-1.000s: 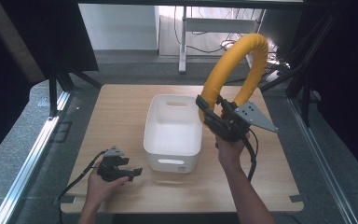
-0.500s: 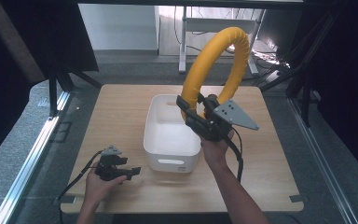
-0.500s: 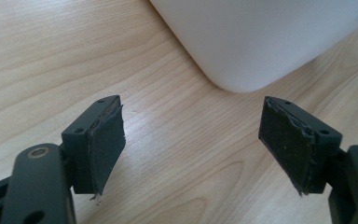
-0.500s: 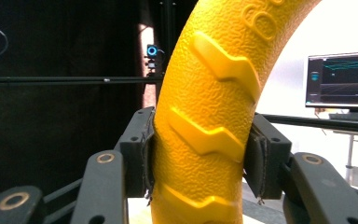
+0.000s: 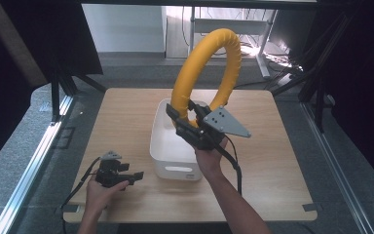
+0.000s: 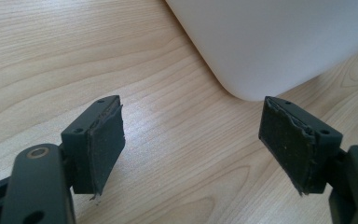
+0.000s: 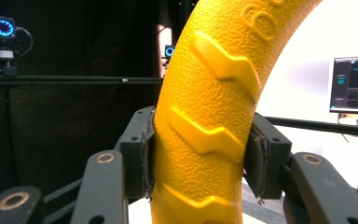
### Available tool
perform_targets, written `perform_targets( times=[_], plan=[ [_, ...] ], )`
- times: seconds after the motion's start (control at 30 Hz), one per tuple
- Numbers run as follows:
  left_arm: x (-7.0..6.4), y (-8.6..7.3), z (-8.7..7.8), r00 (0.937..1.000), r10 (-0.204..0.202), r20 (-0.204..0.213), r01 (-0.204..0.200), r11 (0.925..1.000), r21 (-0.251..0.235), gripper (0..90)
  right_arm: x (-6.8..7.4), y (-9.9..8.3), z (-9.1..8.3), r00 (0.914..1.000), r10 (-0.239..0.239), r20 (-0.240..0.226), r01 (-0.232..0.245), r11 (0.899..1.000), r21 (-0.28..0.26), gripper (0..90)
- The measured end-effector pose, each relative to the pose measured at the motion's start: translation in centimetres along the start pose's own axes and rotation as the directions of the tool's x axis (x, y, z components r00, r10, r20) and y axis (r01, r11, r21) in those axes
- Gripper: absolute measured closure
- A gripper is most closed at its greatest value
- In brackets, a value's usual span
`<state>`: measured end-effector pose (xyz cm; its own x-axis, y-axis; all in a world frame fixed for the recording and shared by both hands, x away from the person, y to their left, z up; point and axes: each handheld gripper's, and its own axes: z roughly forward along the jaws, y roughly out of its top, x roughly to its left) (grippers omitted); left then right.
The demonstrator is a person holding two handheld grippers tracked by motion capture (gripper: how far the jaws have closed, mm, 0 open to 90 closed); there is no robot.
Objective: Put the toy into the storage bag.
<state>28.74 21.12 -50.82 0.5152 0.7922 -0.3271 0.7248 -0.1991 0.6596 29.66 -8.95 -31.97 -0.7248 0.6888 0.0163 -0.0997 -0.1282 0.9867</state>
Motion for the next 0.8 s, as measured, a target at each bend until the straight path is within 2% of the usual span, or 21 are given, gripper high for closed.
perform_targets(
  times=[0.2, 0.3, 0.37, 0.4, 0.43, 0.47, 0.5, 0.53, 0.57, 0.6, 0.63, 0.8],
  plan=[
    [0.1, 0.1, 0.1, 0.9998, -0.019, -0.005, 0.019, 0.9998, 0.0, 22.3, 0.6, -0.8, 0.8, 0.9995, 0.006, -0.03, -0.005, 1.0, 0.016, 50.3],
    [0.1, 0.1, -0.1, 0.9996, -0.029, -0.007, 0.029, 0.9996, -0.002, 22.1, 0.7, -1.1, 1.0, 0.9995, 0.014, -0.029, -0.013, 1.0, 0.015, 50.3],
    [0.6, 0.2, -0.7, 0.9971, -0.071, 0.026, 0.072, 0.9971, -0.026, 22.3, 0.7, -1.2, 1.0, 0.9995, 0.011, -0.029, -0.01, 1.0, 0.02, 50.3],
    [0.9, 0.3, -1.1, 0.9955, -0.092, 0.026, 0.093, 0.9948, -0.042, 22.3, 0.7, -1.3, 1.0, 0.9995, 0.009, -0.03, -0.008, 1.0, 0.021, 50.3],
    [0.9, 0.3, -1.1, 0.9955, -0.092, 0.026, 0.093, 0.9948, -0.042, 22.7, 0.7, -1.4, 1.1, 0.9994, 0.01, -0.033, -0.01, 1.0, 0.018, 50.3],
    [1.1, 0.5, -1.5, 0.9944, -0.103, 0.024, 0.104, 0.9927, -0.06, 22.7, 0.7, -1.4, 1.1, 0.9994, 0.01, -0.033, -0.01, 1.0, 0.018, 50.3],
    [1.4, 0.9, -2.7, 0.9898, -0.136, 0.044, 0.14, 0.9834, -0.115, 24.0, 0.7, -1.5, 1.1, 0.9995, 0.013, -0.029, -0.012, 1.0, 0.022, 50.3],
    [1.4, 0.9, -2.7, 0.9898, -0.136, 0.044, 0.14, 0.9834, -0.115, 24.5, 0.7, -1.5, 1.1, 0.9995, 0.013, -0.029, -0.012, 1.0, 0.022, 50.3],
    [1.6, 1.5, -3.9, 0.9881, -0.145, 0.05, 0.151, 0.9763, -0.155, 24.8, 0.7, -1.6, 1.1, 0.9993, 0.02, -0.031, -0.02, 1.0, 0.015, 50.3],
    [1.6, 1.5, -3.9, 0.9881, -0.145, 0.05, 0.151, 0.9763, -0.155, 24.8, 0.8, -1.7, 1.2, 0.9992, 0.021, -0.033, -0.021, 1.0, 0.015, 50.2],
    [1.7, 2.1, -4.9, 0.9872, -0.152, 0.048, 0.158, 0.9708, -0.18, 24.9, 0.8, -1.7, 1.2, 0.9994, 0.017, -0.03, -0.016, 1.0, 0.019, 50.3],
    [1.8, 3.3, -6.2, 0.9839, -0.155, 0.089, 0.17, 0.9642, -0.203, 25.6, 1.0, -2.0, 1.4, 0.999, 0.017, -0.041, -0.016, 1.0, 0.023, 50.2]
  ],
)
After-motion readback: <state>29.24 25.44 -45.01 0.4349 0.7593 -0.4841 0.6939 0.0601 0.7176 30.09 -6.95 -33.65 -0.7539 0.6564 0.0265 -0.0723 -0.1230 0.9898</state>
